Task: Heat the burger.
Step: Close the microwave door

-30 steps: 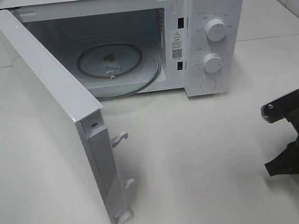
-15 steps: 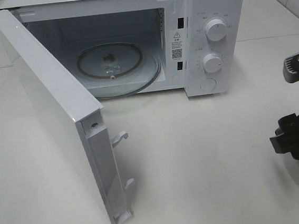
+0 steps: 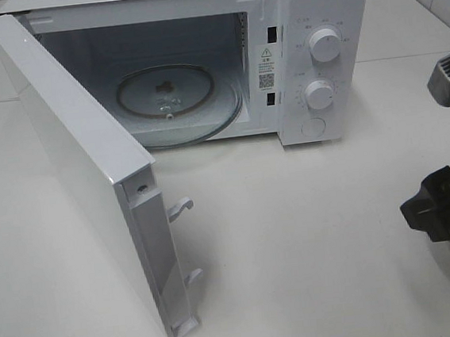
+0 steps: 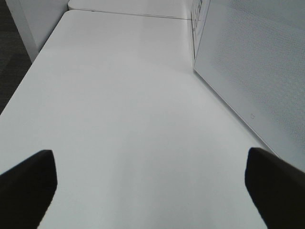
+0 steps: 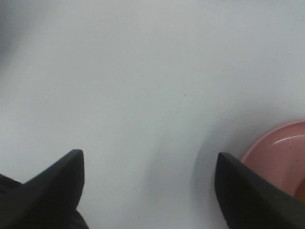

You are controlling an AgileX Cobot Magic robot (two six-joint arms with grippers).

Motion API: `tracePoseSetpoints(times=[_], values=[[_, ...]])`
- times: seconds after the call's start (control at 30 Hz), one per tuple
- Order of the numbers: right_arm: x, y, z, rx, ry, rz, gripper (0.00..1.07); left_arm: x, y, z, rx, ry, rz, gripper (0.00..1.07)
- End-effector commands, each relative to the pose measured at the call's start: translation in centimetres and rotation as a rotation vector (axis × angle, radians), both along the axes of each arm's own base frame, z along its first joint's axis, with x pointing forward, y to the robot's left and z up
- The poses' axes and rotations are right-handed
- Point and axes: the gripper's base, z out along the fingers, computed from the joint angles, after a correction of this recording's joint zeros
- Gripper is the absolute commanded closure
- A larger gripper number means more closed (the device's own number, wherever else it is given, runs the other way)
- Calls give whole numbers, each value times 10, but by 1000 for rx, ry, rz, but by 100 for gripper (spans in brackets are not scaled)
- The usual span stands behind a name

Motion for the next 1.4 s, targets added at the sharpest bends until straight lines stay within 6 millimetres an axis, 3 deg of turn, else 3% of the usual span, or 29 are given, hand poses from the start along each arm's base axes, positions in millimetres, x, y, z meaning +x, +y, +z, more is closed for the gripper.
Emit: tracePoseSetpoints(times=[0.03,0.13,0.23,0.3,0.37,0.47,0.53,0.57,0.63,0.67,0.7,0.9,1.13,1.4], values=[[0,-2,12,-36,13,13,32,1,0,1,0,-16,3,7],[-4,-5,24,-63,2,43,31,1,0,1,0,-16,3,7],[-23,-14,47,-22,-77,123,31,1,0,1,0,-16,3,7],[-27,-17,51,4,-87,120,31,1,0,1,0,-16,3,7],[-43,-32,59,82,-102,34,31,1,0,1,0,-16,3,7],[-57,-45,63,81,-120,-14,31,1,0,1,0,-16,3,7],[-78,-61,69,68,-181,-69,31,1,0,1,0,-16,3,7],[-78,-61,69,68,-181,-69,31,1,0,1,0,-16,3,7],[-101,-70,72,110,-254,-110,31,1,0,1,0,-16,3,7],[-101,-70,72,110,-254,-110,31,1,0,1,0,-16,3,7],[-114,-75,74,139,-311,-142,31,1,0,1,0,-16,3,7],[-149,-82,71,209,-492,-196,31,1,0,1,0,-16,3,7],[-158,-82,44,212,-537,-277,30,1,0,1,0,-16,3,7],[-151,-79,35,240,-525,-294,31,1,0,1,0,-16,3,7]])
